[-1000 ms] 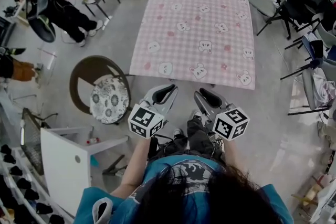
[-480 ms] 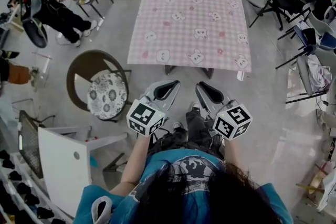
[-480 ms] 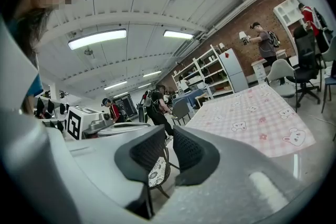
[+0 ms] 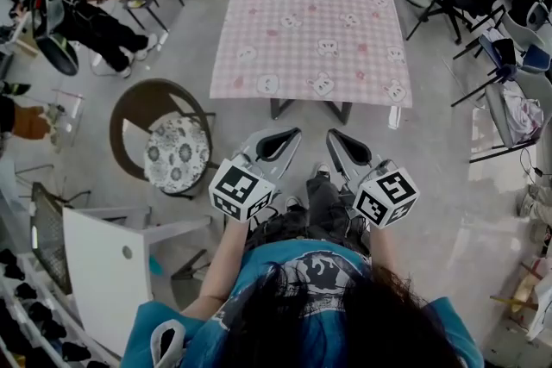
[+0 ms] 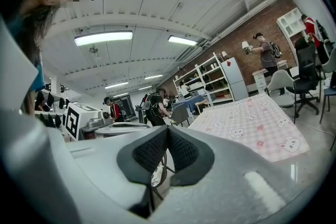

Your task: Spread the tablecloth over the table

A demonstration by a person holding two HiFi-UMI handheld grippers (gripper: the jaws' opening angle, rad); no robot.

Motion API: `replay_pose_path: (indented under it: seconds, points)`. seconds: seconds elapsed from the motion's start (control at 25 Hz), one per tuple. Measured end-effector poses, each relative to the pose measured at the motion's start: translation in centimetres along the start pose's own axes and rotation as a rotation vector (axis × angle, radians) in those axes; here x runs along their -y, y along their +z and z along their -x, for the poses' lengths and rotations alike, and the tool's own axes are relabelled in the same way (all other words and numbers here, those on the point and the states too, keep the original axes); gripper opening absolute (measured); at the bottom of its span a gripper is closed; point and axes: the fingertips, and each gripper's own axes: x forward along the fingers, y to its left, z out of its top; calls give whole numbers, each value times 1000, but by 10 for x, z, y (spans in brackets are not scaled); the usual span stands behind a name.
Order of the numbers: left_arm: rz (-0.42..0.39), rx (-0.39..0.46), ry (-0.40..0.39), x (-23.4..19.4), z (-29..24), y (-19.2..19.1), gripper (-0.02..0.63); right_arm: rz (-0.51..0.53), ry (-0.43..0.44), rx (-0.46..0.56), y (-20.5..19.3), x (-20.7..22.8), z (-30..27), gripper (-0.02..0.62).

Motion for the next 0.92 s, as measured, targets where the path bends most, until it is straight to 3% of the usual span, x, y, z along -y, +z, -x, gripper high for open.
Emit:
replay_pose_path:
  seconds: [0.92]
  points:
    - [5, -5, -14, -3, -2, 1, 15, 65, 22, -43, 5, -4, -13, 2]
